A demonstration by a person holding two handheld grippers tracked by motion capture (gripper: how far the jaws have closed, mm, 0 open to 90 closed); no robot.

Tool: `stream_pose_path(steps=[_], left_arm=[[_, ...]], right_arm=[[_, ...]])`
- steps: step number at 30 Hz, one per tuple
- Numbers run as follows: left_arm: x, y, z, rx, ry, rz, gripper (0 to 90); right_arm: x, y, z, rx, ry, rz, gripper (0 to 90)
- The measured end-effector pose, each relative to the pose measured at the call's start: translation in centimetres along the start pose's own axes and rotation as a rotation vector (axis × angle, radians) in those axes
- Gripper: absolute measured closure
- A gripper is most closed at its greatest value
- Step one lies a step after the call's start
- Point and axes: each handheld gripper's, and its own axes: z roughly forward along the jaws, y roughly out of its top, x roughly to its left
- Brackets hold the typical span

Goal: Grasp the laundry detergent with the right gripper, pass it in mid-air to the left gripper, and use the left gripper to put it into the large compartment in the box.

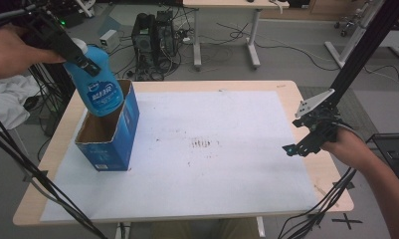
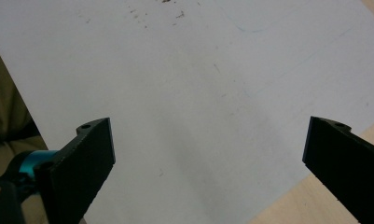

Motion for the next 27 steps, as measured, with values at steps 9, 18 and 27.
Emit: stream_pose_path(steps=[9, 18, 27], left_arm=[[1.3, -1.7, 2.3, 0.020, -0.007, -0.022, 37.7], [2.4, -3.3, 4.7, 0.034, -0.017, -0.032, 37.7], [2.9, -4.7, 8.1, 0.026, -0.029, -0.042, 37.7]], right_arm=[[0.0, 0.0, 0.1, 0.005, -0.003, 0.000, 1.2], [0.0, 0.3, 0.4, 0.013, -0.006, -0.010, 1.2], [0.1, 0.5, 0.6, 0.006, -0.011, 0.005, 1.3]])
